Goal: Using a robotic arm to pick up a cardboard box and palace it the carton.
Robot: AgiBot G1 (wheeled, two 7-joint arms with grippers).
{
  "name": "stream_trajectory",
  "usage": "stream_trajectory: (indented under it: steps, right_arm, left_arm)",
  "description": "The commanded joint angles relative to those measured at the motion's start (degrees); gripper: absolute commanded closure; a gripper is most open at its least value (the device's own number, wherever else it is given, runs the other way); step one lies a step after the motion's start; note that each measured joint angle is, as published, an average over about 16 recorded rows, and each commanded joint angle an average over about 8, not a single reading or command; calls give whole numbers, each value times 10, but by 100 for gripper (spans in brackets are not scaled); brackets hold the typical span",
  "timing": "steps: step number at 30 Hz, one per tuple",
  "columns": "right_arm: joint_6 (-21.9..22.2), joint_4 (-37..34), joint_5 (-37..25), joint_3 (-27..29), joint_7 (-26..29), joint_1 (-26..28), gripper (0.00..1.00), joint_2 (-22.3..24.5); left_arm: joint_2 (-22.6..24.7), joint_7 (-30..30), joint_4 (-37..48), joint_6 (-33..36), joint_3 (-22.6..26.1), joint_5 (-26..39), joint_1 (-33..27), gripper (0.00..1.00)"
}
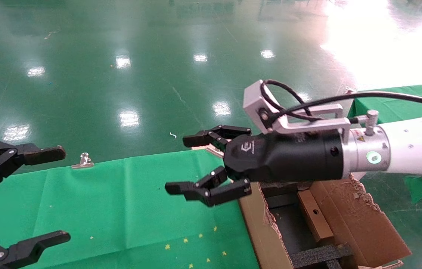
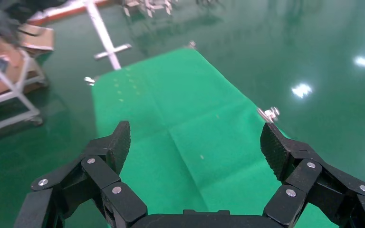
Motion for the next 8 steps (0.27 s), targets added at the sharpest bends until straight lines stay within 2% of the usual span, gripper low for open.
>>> stream_trajectory:
  steps: [1,8]
  right_arm:
    - [-16,-2,12,24,-25,-17,0,-3]
    - [-57,-6,42,86,-91,-61,0,-9]
  left_arm:
    - [0,0,0,0,0,0,0,0]
    - [0,0,0,0,0,0,0,0]
